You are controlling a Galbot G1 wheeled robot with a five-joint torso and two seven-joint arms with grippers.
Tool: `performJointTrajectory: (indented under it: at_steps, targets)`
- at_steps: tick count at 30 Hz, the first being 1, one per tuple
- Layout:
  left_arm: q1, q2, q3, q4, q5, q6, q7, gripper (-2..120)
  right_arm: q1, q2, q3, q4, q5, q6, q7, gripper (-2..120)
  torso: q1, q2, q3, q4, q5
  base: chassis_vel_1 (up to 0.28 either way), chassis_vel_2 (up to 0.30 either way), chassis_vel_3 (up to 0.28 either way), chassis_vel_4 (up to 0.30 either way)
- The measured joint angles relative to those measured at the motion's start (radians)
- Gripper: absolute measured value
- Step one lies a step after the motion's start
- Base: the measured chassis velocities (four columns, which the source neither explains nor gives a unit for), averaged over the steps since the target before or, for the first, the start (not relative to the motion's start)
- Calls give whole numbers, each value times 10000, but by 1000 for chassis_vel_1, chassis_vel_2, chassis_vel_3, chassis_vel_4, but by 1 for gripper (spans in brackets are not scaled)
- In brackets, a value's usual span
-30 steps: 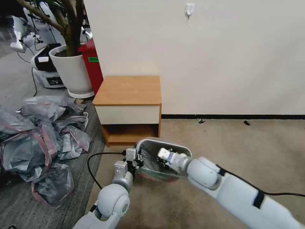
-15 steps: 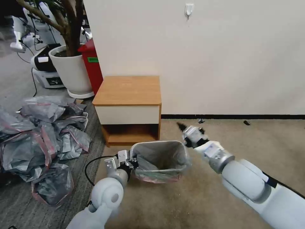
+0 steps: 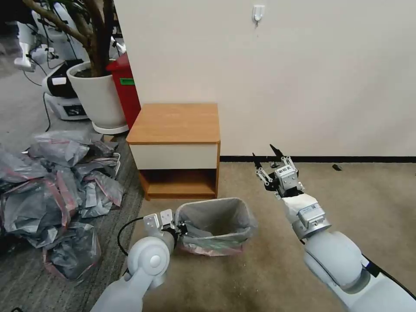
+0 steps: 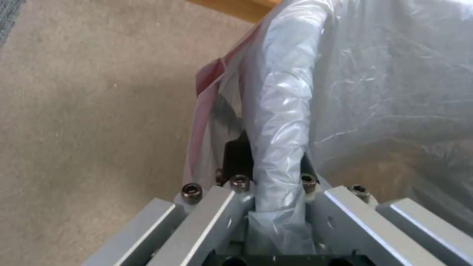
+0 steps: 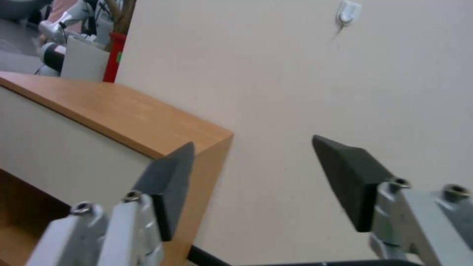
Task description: Pick up the garbage bag from the table and place it over the trash can.
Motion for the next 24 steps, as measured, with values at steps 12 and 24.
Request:
performJointTrajectory:
  at_steps: [12, 24]
  targets:
    - [26, 31, 7, -54, 282, 158, 79, 42, 75, -13, -33, -99, 0, -56, -7, 100, 0, 0, 0, 0, 0, 0, 0, 0, 0]
    - [739, 587, -598, -1300, 1774, 80, 1317, 88, 41, 107, 151, -122, 1100, 45, -39, 100, 0, 0, 1, 0, 0, 0, 0, 0, 0]
